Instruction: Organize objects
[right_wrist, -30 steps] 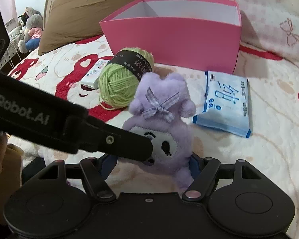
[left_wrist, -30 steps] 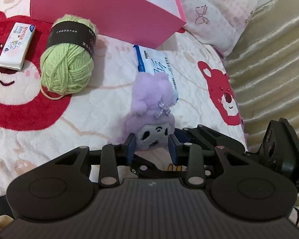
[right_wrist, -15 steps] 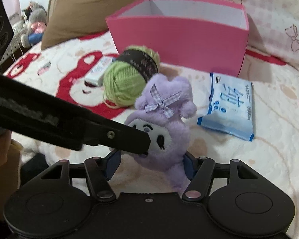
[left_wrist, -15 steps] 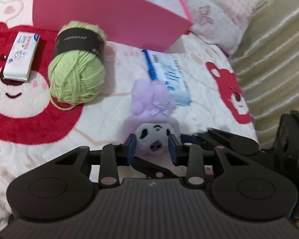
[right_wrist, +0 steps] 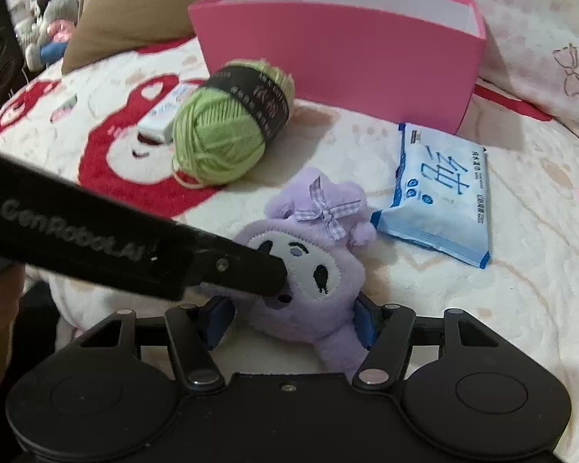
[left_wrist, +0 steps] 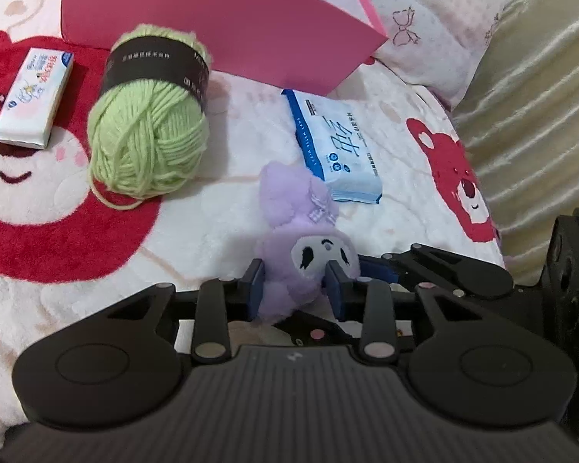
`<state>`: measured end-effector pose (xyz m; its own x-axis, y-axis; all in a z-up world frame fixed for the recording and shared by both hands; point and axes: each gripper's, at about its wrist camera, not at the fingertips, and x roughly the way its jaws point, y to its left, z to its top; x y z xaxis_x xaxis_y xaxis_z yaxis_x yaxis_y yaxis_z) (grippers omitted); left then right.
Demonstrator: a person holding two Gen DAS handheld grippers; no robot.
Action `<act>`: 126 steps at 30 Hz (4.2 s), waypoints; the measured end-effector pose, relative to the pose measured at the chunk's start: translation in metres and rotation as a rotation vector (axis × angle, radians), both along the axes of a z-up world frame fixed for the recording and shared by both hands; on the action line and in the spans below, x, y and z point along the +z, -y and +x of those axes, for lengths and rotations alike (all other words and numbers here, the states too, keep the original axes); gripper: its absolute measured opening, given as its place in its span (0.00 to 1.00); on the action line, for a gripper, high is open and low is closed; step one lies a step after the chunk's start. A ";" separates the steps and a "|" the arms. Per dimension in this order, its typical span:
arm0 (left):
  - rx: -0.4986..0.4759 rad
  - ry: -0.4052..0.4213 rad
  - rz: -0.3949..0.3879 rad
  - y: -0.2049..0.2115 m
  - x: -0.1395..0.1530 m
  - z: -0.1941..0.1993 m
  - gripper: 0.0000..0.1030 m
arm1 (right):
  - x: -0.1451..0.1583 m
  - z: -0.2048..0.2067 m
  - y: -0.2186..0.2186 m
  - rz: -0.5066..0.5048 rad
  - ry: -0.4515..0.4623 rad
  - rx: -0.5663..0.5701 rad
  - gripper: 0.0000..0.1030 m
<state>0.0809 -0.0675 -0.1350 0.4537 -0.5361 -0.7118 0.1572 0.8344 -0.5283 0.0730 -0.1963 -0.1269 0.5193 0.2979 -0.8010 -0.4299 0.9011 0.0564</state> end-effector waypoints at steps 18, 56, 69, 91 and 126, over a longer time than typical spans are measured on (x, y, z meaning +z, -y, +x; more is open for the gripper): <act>-0.110 0.020 0.019 -0.003 0.067 -0.017 0.31 | 0.058 -0.030 0.007 0.125 0.028 -0.069 0.72; -0.180 0.055 0.028 -0.036 0.229 0.029 0.32 | 0.212 -0.012 -0.019 0.133 0.166 -0.016 0.78; -0.125 0.088 0.050 -0.016 0.239 0.099 0.32 | 0.228 0.059 -0.011 0.061 0.193 -0.028 0.65; 0.009 -0.052 -0.063 -0.006 0.126 0.244 0.40 | 0.150 0.203 -0.001 -0.070 0.073 -0.086 0.62; 0.149 -0.142 -0.155 -0.027 0.033 0.305 0.27 | 0.064 0.279 -0.056 -0.470 0.046 0.035 0.58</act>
